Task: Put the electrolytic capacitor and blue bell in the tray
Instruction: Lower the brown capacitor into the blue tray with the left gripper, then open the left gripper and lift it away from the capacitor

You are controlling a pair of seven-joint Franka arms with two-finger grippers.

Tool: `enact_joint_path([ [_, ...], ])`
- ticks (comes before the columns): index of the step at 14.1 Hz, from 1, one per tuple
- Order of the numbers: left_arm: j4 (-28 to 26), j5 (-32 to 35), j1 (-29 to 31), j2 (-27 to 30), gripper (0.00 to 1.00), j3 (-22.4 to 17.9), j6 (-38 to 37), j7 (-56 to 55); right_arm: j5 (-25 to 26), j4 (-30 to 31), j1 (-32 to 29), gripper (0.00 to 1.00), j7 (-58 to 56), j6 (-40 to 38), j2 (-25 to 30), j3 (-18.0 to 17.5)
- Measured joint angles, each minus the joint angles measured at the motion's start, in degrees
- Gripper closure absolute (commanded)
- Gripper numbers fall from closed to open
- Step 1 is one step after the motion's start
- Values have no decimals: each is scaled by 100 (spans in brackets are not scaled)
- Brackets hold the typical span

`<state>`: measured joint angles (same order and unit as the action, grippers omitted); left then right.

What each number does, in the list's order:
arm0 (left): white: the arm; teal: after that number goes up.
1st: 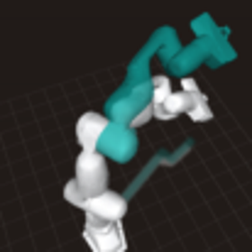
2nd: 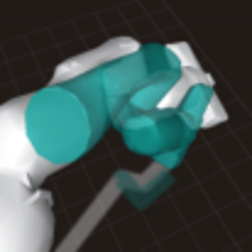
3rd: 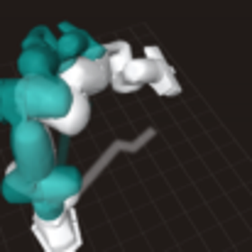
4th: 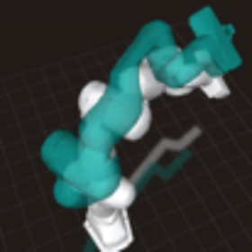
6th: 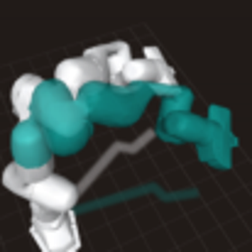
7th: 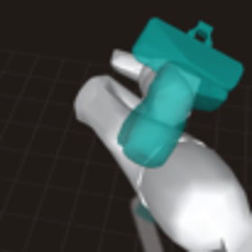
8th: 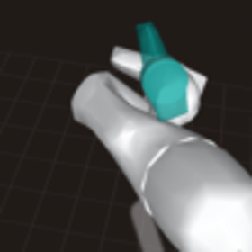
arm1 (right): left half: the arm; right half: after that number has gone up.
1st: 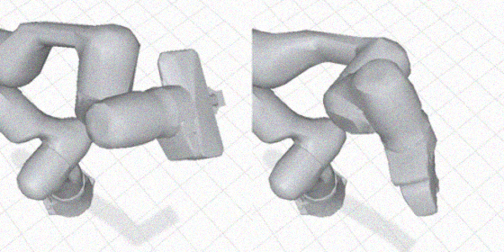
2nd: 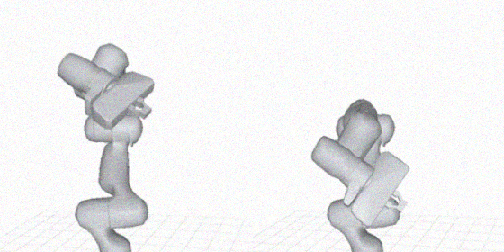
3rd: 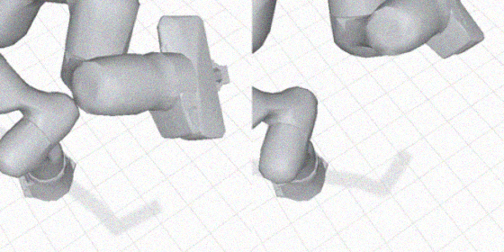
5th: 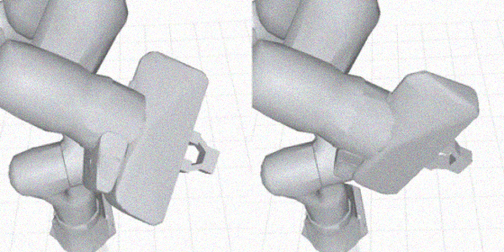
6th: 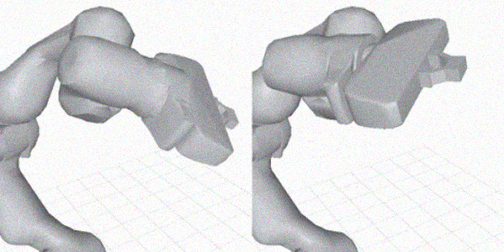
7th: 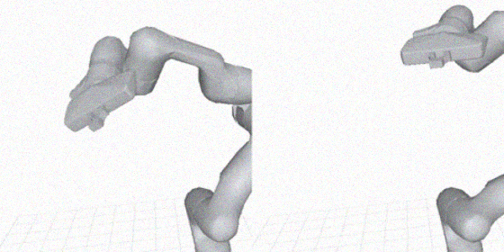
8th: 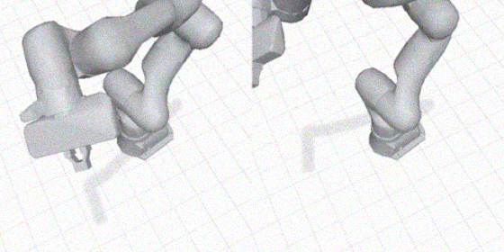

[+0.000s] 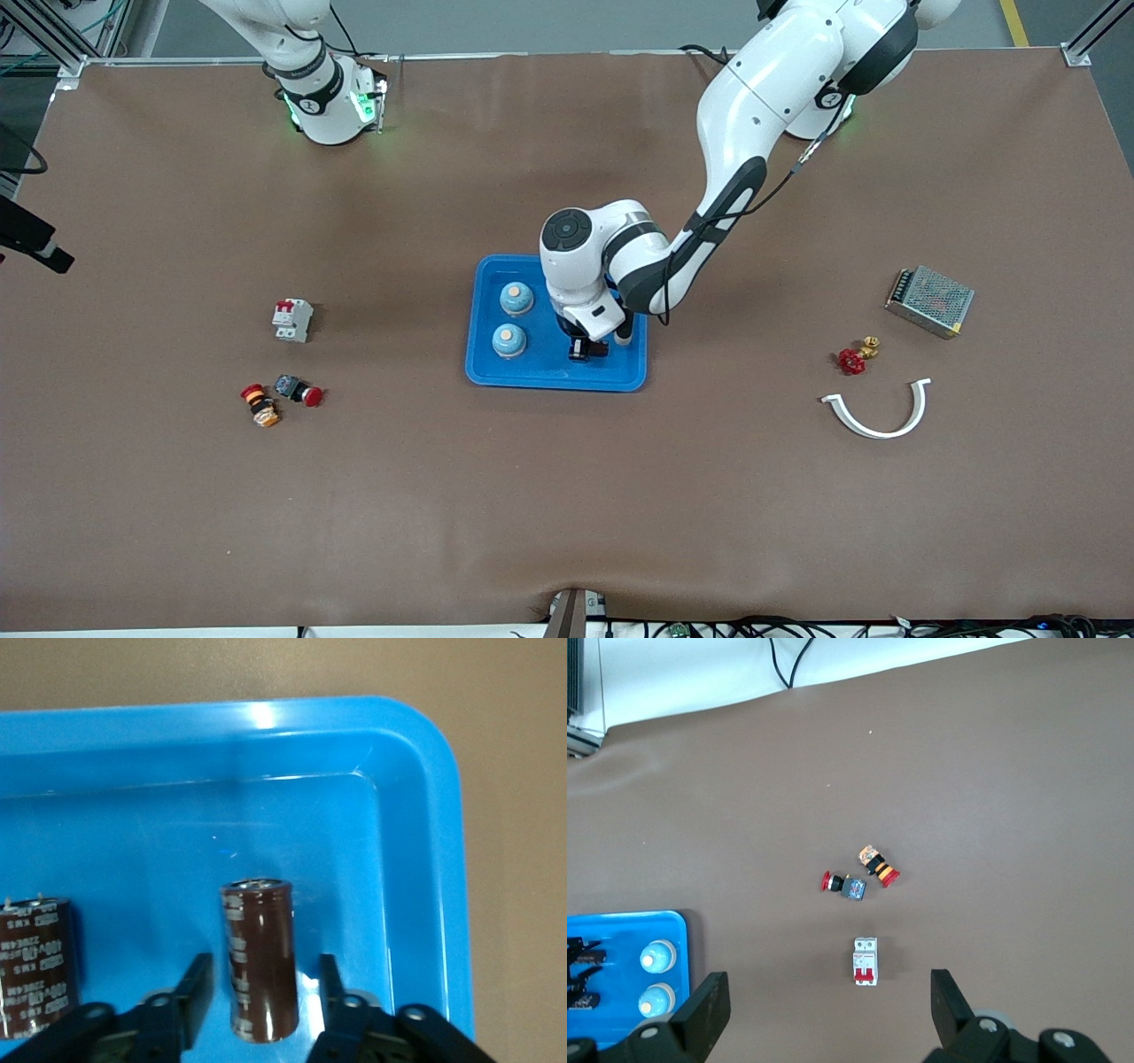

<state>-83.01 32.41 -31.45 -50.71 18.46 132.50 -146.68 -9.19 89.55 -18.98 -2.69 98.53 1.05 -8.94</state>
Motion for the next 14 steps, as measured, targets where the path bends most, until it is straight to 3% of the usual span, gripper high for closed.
enact_joint_path([
  [4,62,0,3,2,0,-3,-198,0,-85,-54,842,0,-3,-37,0,1042],
  [8,202,-65,5,115,0,17,-642,4,-87,-57,1405,0,-3,-46,0,1541],
  [11,229,-470,8,349,0,21,-998,351,-87,-62,1970,0,-3,-84,0,2168],
  [14,439,-913,122,571,0,18,-1458,894,-87,-64,2021,0,-4,-93,0,2281],
])
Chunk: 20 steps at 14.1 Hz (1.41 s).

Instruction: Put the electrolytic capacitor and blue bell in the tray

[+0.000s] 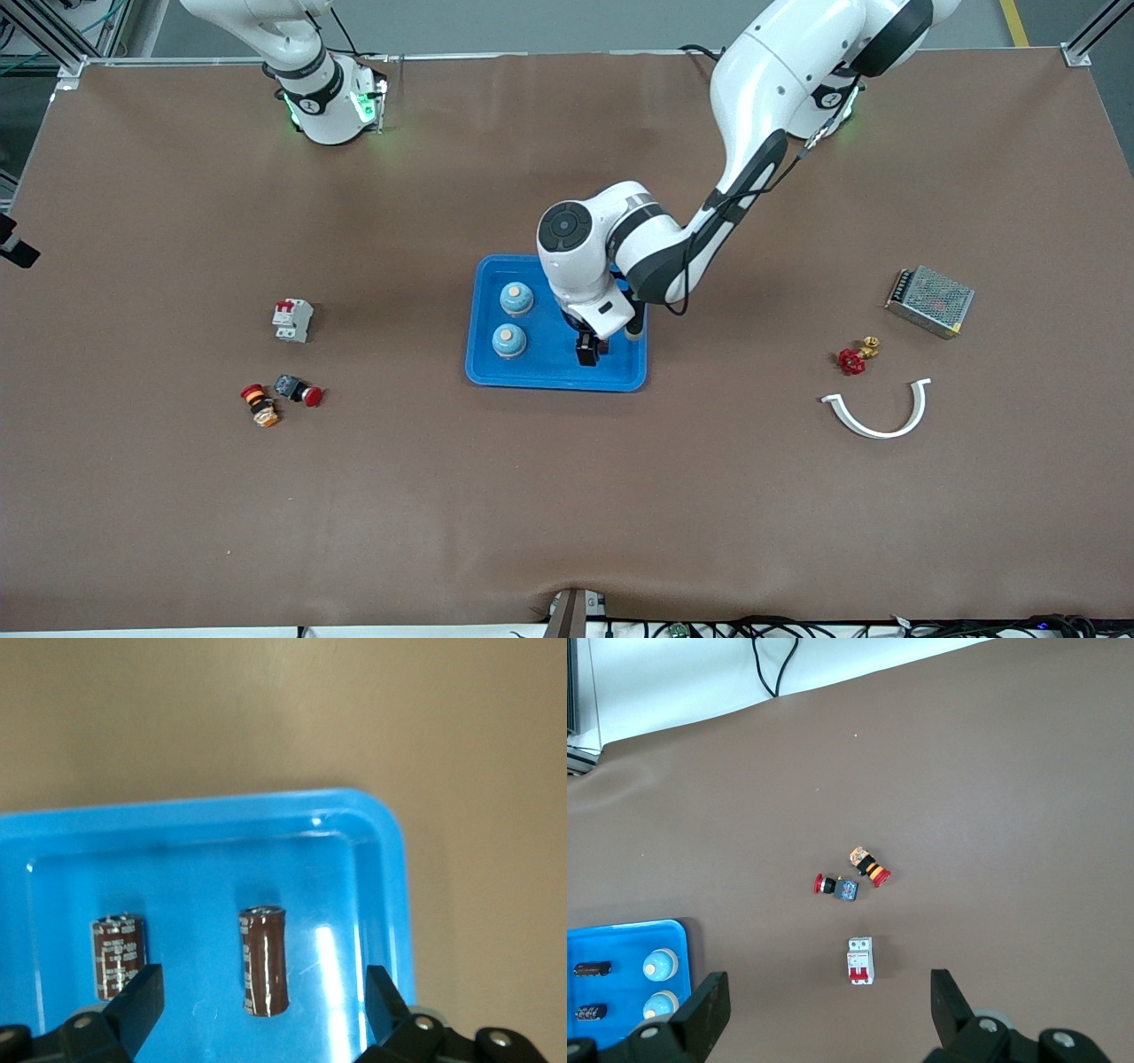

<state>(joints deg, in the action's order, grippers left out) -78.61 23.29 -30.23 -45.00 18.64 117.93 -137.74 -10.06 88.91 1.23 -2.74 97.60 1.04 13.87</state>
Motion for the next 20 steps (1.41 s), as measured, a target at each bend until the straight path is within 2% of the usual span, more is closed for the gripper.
enact_joint_path([
  [9,153,-314,590,616,0,-7,-433,1458,0,-2,-82,0,-2,-92,0,-160],
  [13,158,-462,927,934,0,-8,-788,2589,0,-2,-86,0,-2,-96,-1,-169],
  [16,169,-847,1255,1230,0,-14,-1031,3724,5,-1,-121,0,-127,-127,-17,-187],
  [20,159,-1008,1631,1499,0,-17,-1277,4880,98,-143,-118,0,-828,-117,-19,-468],
])
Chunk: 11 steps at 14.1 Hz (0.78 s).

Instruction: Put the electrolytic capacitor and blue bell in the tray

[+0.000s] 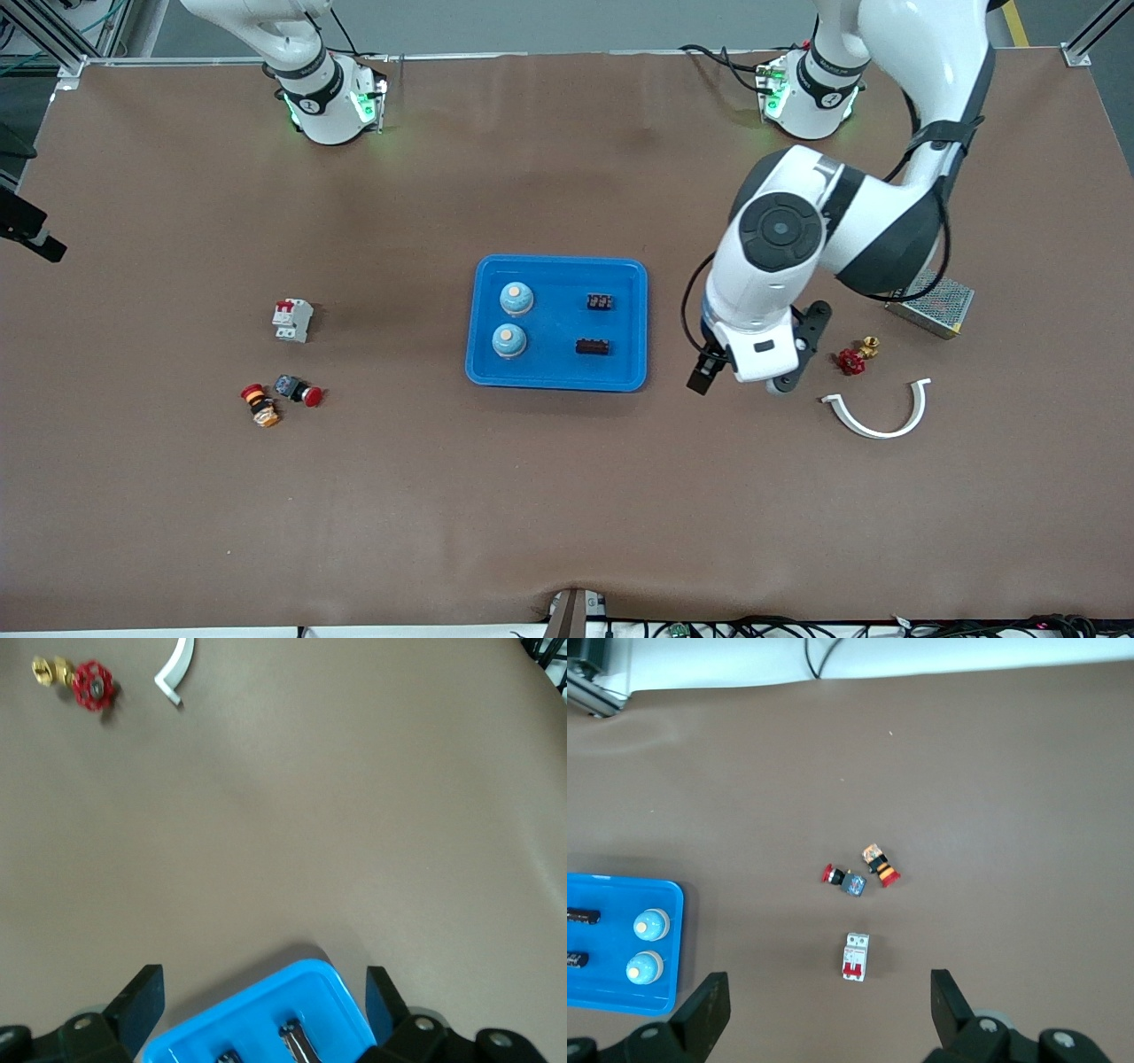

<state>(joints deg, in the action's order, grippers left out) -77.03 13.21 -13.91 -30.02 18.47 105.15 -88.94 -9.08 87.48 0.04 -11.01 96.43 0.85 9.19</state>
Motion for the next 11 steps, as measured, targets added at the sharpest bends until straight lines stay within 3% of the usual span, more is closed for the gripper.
enact_joint_path([
  [4,-1,0,134,24,0,-1,-53,821,265,-149,6,0,-161,-1,0,-85],
  [6,-1,0,221,42,0,-6,-55,1702,568,-137,19,0,-177,4,-21,-172],
  [11,0,-2,851,194,0,-26,-63,4071,671,7,33,0,-177,410,-165,-220],
])
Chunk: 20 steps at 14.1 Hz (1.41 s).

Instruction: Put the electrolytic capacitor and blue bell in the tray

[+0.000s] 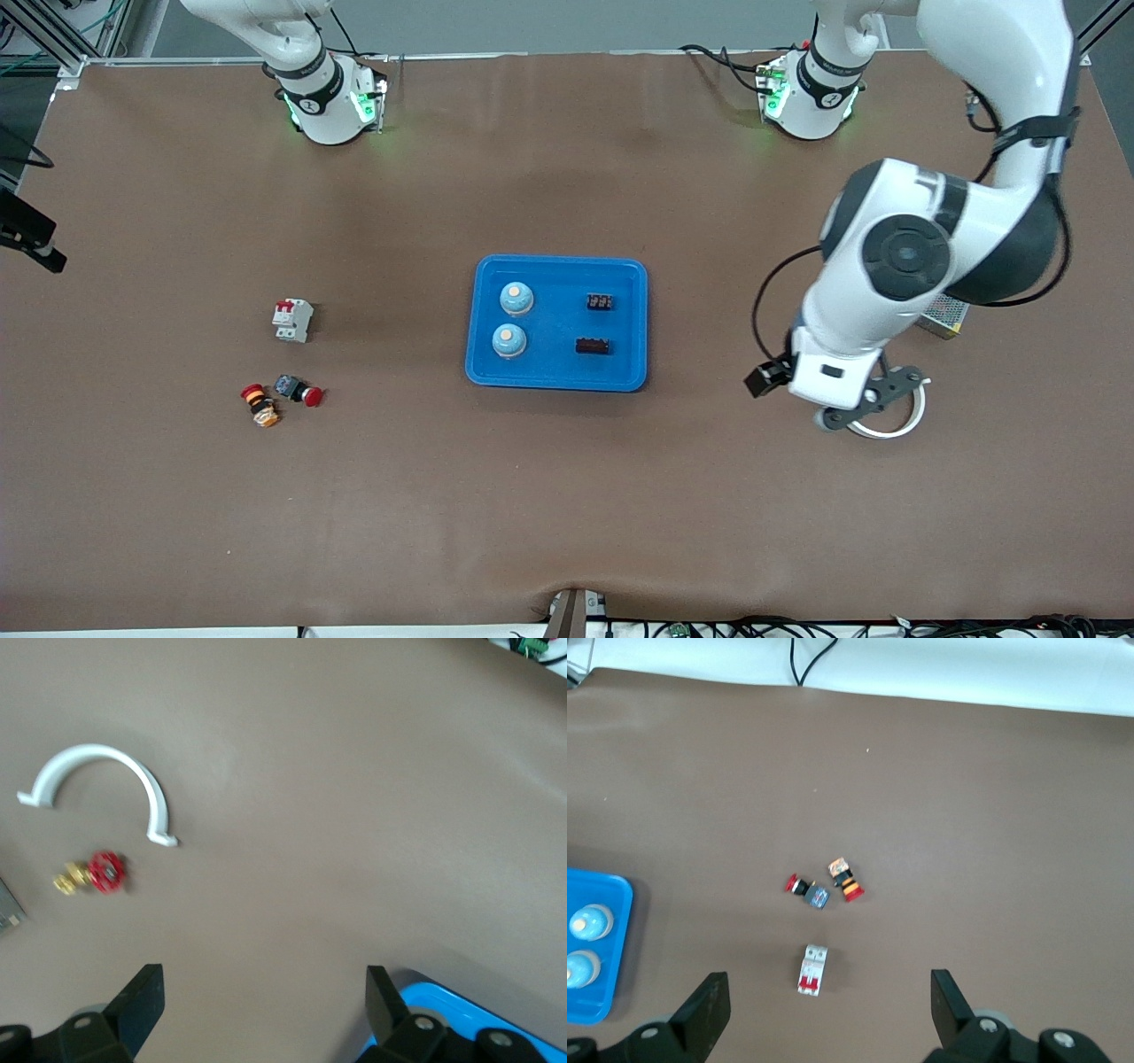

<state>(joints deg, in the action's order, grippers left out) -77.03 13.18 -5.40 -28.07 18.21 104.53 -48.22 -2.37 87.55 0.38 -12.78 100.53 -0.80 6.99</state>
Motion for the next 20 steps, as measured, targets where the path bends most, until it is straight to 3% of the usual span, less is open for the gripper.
enact_joint_path([
  [7,-38,-16,654,196,0,4,-94,1362,0,91,-21,0,838,404,-288,25],
  [20,-40,-523,2032,447,0,6,-139,3842,0,73,-9,0,937,483,-407,10],
])
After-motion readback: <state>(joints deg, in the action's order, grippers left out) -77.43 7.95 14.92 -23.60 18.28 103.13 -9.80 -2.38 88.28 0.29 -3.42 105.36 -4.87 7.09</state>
